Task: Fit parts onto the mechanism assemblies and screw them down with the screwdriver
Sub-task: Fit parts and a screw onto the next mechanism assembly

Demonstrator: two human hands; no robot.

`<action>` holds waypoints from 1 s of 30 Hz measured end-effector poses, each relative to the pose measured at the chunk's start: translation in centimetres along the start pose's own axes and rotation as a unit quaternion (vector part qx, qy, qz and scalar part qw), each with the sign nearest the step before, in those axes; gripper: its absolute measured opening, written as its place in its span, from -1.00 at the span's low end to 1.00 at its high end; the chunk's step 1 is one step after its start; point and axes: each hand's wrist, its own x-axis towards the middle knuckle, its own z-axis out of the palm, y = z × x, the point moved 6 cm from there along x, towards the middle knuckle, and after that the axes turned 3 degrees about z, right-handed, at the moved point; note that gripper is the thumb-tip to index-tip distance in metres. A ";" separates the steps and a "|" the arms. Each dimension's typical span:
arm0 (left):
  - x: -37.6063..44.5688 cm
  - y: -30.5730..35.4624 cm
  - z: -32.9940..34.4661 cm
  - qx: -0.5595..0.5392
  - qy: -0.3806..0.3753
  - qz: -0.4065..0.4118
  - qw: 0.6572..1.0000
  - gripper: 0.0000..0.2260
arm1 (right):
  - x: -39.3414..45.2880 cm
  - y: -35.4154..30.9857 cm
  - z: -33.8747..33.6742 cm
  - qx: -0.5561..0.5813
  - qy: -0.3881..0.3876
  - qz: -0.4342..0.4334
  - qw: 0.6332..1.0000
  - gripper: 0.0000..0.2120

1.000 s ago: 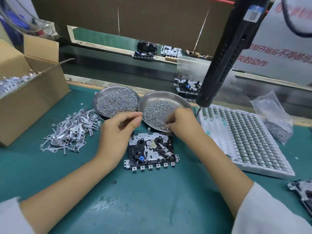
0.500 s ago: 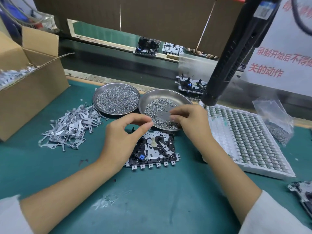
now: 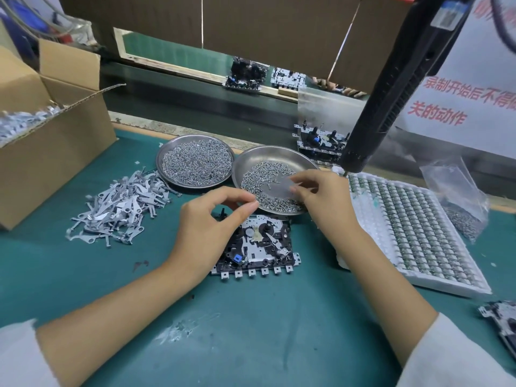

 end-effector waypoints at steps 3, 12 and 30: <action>0.0 0.0 0.0 0.003 -0.002 0.000 1.000 -0.90 | 0.0 -0.1 -0.3 -0.056 -0.026 -0.009 0.998 -0.88; 0.0 0.0 0.2 0.021 -0.013 0.004 1.000 -0.93 | 1.5 -0.3 1.2 -0.174 -0.196 0.072 0.962 -0.84; -0.1 0.7 0.2 0.025 -0.019 0.015 0.999 -0.92 | 0.2 -0.3 0.1 0.048 -0.097 0.040 0.993 -0.79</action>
